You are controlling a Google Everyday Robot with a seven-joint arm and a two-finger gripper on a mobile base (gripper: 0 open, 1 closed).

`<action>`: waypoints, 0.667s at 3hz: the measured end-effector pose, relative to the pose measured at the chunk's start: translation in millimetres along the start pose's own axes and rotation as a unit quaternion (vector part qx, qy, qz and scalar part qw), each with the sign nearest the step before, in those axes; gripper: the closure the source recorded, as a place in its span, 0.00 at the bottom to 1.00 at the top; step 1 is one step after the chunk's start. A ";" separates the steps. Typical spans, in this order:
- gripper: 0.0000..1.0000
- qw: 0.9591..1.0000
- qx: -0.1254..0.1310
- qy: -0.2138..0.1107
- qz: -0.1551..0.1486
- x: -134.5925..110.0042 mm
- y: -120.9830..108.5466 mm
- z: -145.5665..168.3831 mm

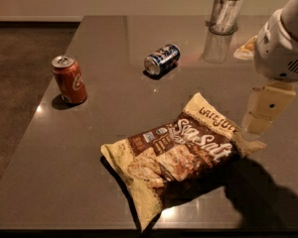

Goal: Move brown chip bag near pepsi can

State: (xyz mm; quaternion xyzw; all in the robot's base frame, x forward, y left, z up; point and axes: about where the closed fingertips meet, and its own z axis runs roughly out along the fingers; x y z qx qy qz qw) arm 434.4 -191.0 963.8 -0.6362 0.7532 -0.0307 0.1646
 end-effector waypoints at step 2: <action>0.00 0.995 -0.060 0.015 -0.079 -23.1 29.0 49.3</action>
Offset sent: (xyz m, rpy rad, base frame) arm -0.0113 0.0525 -0.0857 -0.0941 0.1673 0.2655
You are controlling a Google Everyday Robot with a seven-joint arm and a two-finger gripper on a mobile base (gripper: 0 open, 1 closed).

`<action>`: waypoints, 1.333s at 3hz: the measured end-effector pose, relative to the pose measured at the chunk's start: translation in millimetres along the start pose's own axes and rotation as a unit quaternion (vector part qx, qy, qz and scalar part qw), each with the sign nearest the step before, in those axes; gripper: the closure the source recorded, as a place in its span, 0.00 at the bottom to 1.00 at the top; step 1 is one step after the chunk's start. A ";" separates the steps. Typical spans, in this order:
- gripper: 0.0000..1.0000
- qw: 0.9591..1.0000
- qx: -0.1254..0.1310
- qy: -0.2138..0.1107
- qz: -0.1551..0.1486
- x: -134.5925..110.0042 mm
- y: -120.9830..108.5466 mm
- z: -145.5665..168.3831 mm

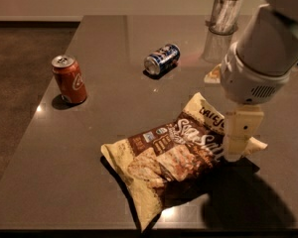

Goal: Move brown chip bag near pepsi can

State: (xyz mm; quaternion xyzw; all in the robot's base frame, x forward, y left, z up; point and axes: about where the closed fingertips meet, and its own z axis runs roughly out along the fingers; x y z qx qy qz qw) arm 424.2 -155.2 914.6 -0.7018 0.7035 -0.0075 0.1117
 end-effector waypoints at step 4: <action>0.62 0.998 -0.001 0.069 -0.010 -5.6 -11.4 40.3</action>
Offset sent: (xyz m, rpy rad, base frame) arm -0.0014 0.0118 -0.0598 -0.1546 0.0668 0.0648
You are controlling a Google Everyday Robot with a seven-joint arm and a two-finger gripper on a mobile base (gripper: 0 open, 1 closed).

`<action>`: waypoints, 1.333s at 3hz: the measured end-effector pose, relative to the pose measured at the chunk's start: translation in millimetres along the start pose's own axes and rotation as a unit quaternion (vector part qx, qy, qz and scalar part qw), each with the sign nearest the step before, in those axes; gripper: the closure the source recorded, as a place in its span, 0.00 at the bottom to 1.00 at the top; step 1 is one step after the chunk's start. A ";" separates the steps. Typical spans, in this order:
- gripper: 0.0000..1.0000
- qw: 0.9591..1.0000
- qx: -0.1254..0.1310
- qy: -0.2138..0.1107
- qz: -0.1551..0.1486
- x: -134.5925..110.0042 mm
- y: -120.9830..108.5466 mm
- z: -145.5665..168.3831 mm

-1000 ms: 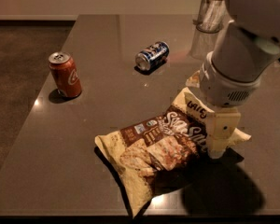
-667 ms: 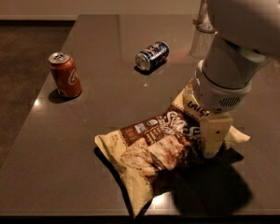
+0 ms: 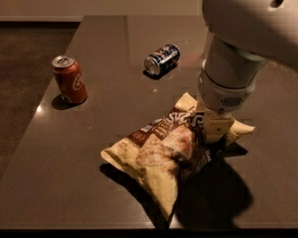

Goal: Move brown chip bag near pepsi can

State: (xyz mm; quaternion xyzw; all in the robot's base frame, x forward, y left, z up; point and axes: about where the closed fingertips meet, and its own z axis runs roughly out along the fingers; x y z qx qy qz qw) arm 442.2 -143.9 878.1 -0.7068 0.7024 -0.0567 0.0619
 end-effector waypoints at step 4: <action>1.00 0.981 0.110 0.029 0.156 66.7 -135.9 -42.1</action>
Offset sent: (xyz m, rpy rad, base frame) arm 0.1062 -0.0547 0.0597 -0.0510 -0.1614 -0.3045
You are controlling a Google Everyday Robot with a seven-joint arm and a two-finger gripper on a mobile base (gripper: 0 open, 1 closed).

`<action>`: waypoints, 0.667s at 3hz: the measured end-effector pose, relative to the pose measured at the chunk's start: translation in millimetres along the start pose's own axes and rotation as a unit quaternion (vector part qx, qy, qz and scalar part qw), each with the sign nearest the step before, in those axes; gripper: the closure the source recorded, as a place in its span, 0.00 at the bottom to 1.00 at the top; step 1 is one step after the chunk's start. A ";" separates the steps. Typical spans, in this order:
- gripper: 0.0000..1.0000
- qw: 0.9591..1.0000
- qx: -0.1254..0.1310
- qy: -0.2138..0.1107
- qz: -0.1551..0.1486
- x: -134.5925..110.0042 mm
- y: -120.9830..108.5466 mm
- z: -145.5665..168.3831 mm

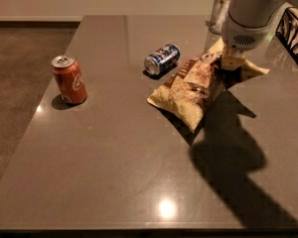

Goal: Move brown chip bag near pepsi can

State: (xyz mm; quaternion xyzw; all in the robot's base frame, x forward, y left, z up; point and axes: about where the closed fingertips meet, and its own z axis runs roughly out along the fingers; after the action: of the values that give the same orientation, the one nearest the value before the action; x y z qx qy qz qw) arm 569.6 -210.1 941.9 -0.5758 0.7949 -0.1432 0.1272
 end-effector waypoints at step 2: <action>0.97 0.998 0.020 -0.036 0.037 -10.2 -50.0 15.7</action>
Offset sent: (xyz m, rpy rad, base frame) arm 0.0734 -0.0083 0.0095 0.1201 -0.0848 -0.0591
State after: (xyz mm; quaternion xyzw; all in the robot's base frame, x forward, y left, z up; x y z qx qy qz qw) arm 622.4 -216.5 946.4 -0.5484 0.8074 -0.1329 0.1726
